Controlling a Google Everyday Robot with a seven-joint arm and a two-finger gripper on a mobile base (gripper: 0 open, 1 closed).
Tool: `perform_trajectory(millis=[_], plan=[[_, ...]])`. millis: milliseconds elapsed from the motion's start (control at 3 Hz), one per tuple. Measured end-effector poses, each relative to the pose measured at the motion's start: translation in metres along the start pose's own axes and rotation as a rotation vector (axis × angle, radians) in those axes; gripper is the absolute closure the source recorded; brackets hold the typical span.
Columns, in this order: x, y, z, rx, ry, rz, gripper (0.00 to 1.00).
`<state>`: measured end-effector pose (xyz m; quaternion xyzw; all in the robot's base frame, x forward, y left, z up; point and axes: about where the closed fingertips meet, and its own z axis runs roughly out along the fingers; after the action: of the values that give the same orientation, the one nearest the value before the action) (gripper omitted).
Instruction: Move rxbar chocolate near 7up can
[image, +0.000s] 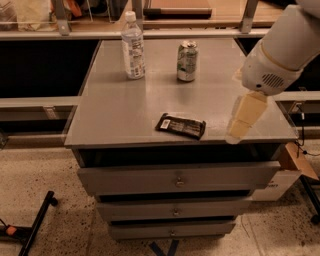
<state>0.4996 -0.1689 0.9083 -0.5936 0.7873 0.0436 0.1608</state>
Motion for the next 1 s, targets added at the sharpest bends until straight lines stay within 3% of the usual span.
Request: perform_trajectory(millis=[667,1000], plan=[[-0.027,-0.009,0.050,-0.043,-0.148,0.049,0.00],[-0.039,-0.008,0.068,-0.043,-0.219,0.026,0.00]])
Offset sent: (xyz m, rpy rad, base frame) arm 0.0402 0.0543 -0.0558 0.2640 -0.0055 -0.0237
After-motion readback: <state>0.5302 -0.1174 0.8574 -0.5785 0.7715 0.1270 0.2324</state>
